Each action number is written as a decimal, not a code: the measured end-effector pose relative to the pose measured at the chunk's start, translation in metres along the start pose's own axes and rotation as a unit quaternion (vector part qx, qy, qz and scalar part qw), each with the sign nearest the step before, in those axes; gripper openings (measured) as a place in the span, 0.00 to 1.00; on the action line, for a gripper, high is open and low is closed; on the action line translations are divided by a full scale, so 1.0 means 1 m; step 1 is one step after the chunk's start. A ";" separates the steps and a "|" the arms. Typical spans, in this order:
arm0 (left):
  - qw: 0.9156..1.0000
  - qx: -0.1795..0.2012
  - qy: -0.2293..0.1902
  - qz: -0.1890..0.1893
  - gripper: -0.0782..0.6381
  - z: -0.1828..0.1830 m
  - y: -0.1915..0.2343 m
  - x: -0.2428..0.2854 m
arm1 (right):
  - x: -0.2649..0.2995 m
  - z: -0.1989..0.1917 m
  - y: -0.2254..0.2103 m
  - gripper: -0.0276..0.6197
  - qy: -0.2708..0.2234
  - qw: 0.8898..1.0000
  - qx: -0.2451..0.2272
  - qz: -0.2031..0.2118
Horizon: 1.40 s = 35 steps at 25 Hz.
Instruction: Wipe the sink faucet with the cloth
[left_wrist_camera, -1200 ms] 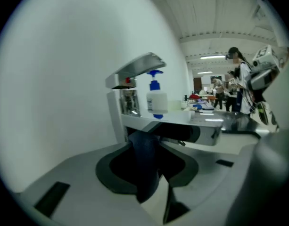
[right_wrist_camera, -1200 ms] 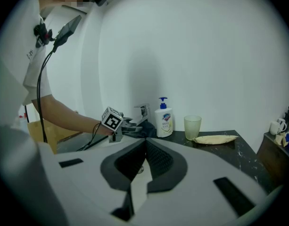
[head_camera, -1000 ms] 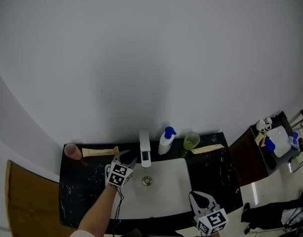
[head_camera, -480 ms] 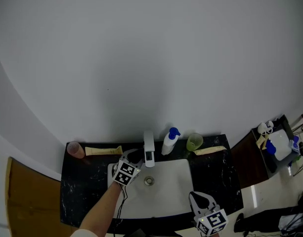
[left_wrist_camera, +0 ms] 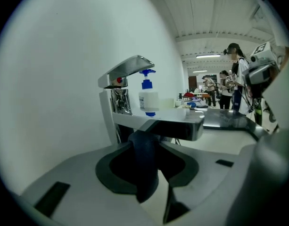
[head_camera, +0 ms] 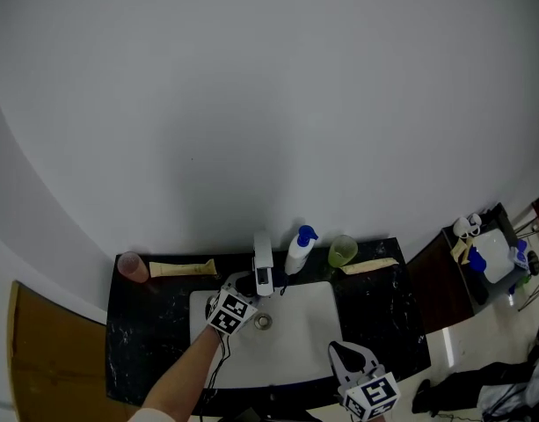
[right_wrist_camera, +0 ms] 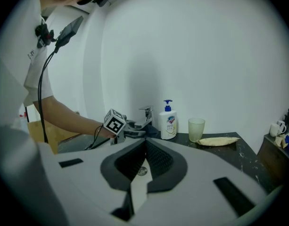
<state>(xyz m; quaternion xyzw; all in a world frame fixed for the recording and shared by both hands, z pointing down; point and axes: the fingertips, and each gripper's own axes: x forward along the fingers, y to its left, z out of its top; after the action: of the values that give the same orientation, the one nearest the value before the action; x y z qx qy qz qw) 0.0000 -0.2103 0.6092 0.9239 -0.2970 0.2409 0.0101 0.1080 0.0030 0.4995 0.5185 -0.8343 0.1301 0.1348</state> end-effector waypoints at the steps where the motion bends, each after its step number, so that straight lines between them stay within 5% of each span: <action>1: 1.000 -0.003 0.000 0.015 0.28 0.000 0.008 0.001 | -0.002 0.000 0.001 0.05 0.002 1.000 -0.002 -0.001; 8: 0.994 -0.060 -0.001 0.096 0.28 -0.007 0.060 -0.049 | -0.019 -0.011 0.003 0.05 -0.003 1.000 0.006 -0.003; 20: 0.977 -0.100 -0.107 0.158 0.28 0.037 -0.026 -0.186 | -0.005 0.061 0.024 0.05 -0.104 0.993 -0.013 0.062; 35: 0.968 -0.050 -0.150 0.195 0.28 0.068 -0.086 -0.256 | -0.018 0.058 0.038 0.05 -0.098 0.991 -0.028 0.090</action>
<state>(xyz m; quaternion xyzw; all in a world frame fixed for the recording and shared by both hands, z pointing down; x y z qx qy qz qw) -0.1037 -0.0110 0.4437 0.8721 -0.4811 0.0822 -0.0353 0.0760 0.0140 0.4361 0.4475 -0.8901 0.0673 0.0544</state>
